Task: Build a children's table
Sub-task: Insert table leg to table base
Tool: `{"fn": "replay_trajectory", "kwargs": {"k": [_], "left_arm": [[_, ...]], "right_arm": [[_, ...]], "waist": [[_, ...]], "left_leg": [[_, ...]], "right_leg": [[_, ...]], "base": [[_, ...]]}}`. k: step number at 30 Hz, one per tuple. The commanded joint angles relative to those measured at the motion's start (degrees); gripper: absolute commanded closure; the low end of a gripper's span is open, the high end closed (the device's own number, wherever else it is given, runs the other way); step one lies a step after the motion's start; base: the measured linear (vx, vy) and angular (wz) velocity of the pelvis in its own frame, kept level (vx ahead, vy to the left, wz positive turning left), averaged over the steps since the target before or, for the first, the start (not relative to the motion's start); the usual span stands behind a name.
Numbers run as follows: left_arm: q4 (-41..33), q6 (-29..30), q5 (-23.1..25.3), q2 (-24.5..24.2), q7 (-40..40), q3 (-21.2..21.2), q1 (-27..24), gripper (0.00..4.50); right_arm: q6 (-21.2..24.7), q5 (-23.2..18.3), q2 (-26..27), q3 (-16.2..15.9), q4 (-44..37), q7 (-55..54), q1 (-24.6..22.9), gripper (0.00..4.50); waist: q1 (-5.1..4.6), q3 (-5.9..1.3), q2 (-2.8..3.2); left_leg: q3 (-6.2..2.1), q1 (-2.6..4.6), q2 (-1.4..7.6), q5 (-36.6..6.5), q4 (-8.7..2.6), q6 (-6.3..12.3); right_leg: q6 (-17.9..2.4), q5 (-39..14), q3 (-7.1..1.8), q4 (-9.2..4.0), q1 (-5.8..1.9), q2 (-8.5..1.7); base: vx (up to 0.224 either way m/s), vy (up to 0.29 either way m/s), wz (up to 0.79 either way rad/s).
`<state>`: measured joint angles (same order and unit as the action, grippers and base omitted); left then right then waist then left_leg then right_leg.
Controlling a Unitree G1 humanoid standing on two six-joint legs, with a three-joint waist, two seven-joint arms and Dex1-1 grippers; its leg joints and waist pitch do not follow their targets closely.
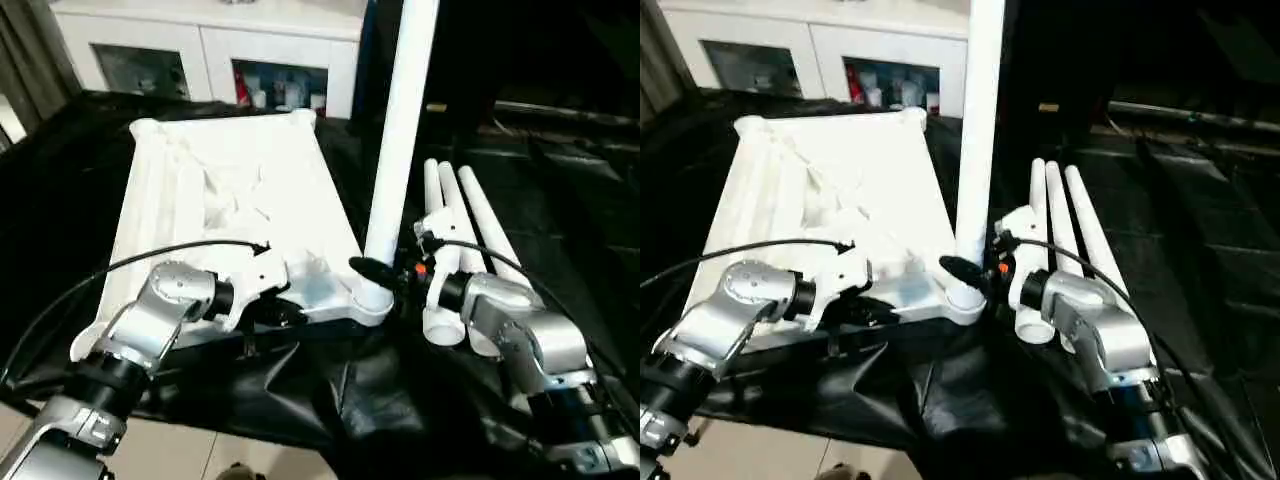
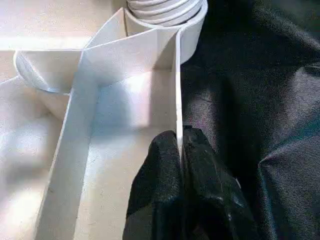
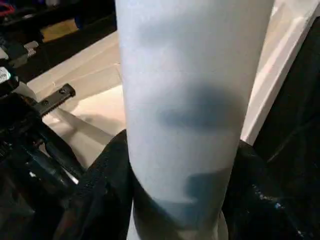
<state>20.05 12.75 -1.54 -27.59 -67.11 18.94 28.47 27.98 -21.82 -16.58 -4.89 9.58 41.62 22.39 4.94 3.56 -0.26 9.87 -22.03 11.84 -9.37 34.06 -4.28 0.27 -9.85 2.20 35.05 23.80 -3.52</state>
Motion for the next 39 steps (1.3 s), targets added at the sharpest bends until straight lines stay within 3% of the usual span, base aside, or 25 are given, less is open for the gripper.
{"fn": "replay_trajectory", "kwargs": {"k": [1,9,13,15,16,19,22,24,28,33,34,39], "left_arm": [[-0.24,0.15,-0.79,0.30,0.00,-0.52,0.70,4.50],[-0.15,0.62,-0.87,-0.14,0.12,-1.11,0.79,4.50],[-0.06,0.78,-0.87,-0.49,-0.13,-1.20,1.03,4.50],[0.11,0.74,-0.80,-0.57,-0.15,-1.19,1.20,4.50],[0.15,0.82,-0.75,-0.62,-0.14,-1.21,1.33,4.50],[0.16,0.99,-0.66,-0.65,-0.08,-1.23,1.58,4.50],[0.08,1.18,-0.72,-0.82,-0.16,-1.31,1.67,4.50],[0.33,1.04,-0.65,-0.82,-0.08,-1.29,1.69,4.50],[0.43,1.13,-0.51,-0.54,0.16,-1.05,1.70,4.50],[0.25,1.20,-0.53,-0.44,0.08,-0.85,1.54,4.50],[0.76,0.88,-0.45,-0.28,0.12,-0.80,1.72,4.50],[1.77,0.19,-0.32,0.16,0.18,-0.65,2.26,4.50]], "right_arm": [[-1.43,-0.19,0.41,0.61,1.32,-0.22,-0.18,2.59],[-6.18,-1.05,3.02,3.21,3.39,-0.68,-4.50,2.59],[-10.83,-1.48,5.61,4.42,4.63,-1.52,-8.33,2.59],[-13.72,-0.83,6.54,4.31,5.41,-1.61,-9.83,2.59],[-15.99,-0.34,7.41,4.51,6.13,-1.89,-10.74,2.59],[-19.94,0.63,8.66,4.67,7.69,-2.22,-12.08,2.59],[-25.46,4.35,8.35,2.74,8.82,-2.74,-13.50,2.59],[-28.47,6.31,8.07,2.14,9.40,-3.46,-14.07,2.60],[-29.51,7.45,7.25,1.70,10.00,-3.14,-13.92,2.60],[-27.30,8.60,5.11,-0.80,8.75,-1.04,-12.68,2.60],[-24.64,8.32,4.10,-1.67,8.14,0.34,-11.34,2.60],[-19.50,6.27,2.69,-1.89,8.62,3.45,-7.73,2.60]], "waist": [[-0.13,-3.17,0.04],[-0.12,-3.03,0.21],[0.10,-3.20,0.83],[0.03,-3.19,0.84],[0.17,-3.31,1.29],[0.02,-3.12,1.12],[-0.01,-2.91,1.42],[0.02,-2.87,1.26],[0.00,-2.84,1.28],[-0.11,-2.66,1.17],[-0.16,-2.69,0.85],[-0.22,-2.76,0.78]], "left_leg": [[-0.22,1.22,1.08,-17.27,-4.86,-1.65],[-0.33,1.21,1.07,-19.23,-5.06,-1.84],[-0.52,1.36,1.12,-20.70,-5.20,-2.11],[-0.49,1.33,1.15,-20.91,-5.27,-2.15],[-0.59,1.33,1.13,-21.10,-5.27,-2.27],[-0.64,1.36,1.17,-23.52,-5.44,-2.43],[-0.73,1.41,1.10,-25.04,-5.53,-2.53],[-0.76,1.56,1.11,-25.45,-5.56,-2.53],[-0.80,1.45,1.14,-25.29,-5.65,-2.16],[-0.84,1.59,1.09,-26.52,-5.68,-2.03],[-0.82,1.62,1.09,-26.24,-5.64,-1.85],[-0.75,1.59,1.08,-25.09,-5.58,-1.53]], "right_leg": [[-9.45,-18.66,-2.13,-4.62,-2.11,-3.76],[-9.29,-19.99,-2.10,-4.89,-2.03,-3.81],[-9.46,-20.47,-2.08,-4.98,-2.00,-3.94],[-9.95,-19.19,-2.06,-4.94,-1.95,-3.80],[-10.11,-18.95,-2.04,-4.82,-2.03,-3.87],[-10.27,-20.61,-2.01,-5.14,-1.85,-3.94],[-9.47,-23.72,-2.02,-5.50,-1.72,-3.96],[-9.01,-24.77,-2.09,-5.68,-1.60,-3.96],[-9.10,-24.22,-2.11,-5.59,-1.68,-3.87],[-8.44,-26.91,-2.14,-5.86,-1.60,-3.90],[-8.18,-27.40,-2.15,-5.92,-1.57,-3.90],[-8.31,-26.70,-2.19,-5.78,-1.62,-3.79]], "base": [[0.000,0.000,0.00],[0.000,0.000,0.00],[0.000,0.000,0.00],[0.000,0.000,0.00],[0.000,0.000,0.00],[0.000,0.000,0.00],[0.000,0.000,0.00],[0.000,0.000,0.00],[0.000,0.000,0.00],[0.000,0.000,0.00],[0.000,0.000,0.00],[0.000,0.000,0.00]]}}
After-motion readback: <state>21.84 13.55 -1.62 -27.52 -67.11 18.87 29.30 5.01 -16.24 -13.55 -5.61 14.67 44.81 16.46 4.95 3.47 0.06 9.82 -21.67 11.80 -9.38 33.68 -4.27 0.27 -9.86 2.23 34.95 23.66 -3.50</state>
